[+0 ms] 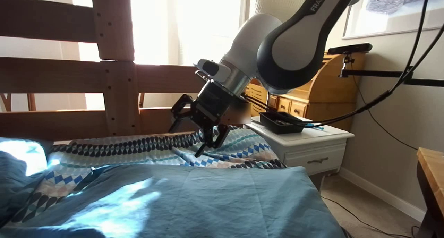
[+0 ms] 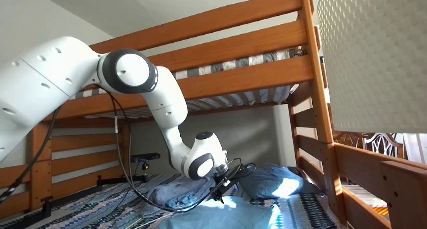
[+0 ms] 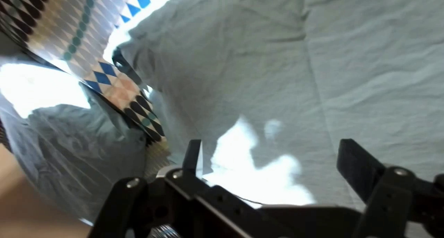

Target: Pull the sheet to the left

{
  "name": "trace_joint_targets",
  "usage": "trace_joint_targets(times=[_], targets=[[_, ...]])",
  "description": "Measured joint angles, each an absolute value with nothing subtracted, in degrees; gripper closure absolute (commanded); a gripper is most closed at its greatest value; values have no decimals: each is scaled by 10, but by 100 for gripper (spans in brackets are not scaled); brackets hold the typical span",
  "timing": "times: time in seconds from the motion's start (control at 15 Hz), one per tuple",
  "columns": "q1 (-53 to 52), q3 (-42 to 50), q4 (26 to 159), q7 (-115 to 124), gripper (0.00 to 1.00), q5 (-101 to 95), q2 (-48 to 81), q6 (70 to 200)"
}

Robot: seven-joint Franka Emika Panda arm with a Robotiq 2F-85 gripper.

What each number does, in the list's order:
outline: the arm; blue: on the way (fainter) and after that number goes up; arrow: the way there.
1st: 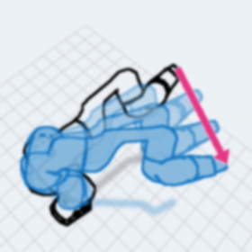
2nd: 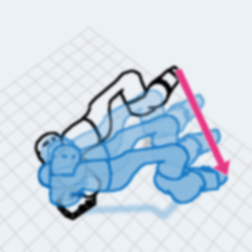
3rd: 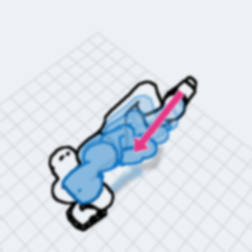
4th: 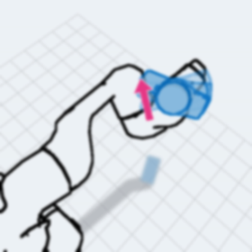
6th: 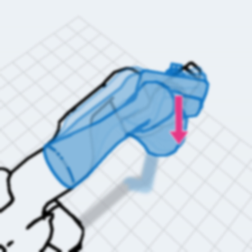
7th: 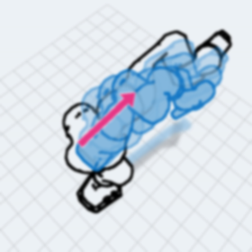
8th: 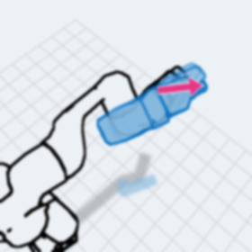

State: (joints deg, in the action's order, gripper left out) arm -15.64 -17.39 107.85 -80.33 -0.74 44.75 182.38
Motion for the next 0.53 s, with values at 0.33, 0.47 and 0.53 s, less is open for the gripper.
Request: trace_joint_targets(times=[0.33, 0.47, 0.53], targets=[[-328, 51, 1089, -689, 0, 4, 412, 1874], [-403, 145, 1095, -689, 0, 56, 412, 1875], [-443, 191, 1100, -689, 0, 85, 416, 1876]])
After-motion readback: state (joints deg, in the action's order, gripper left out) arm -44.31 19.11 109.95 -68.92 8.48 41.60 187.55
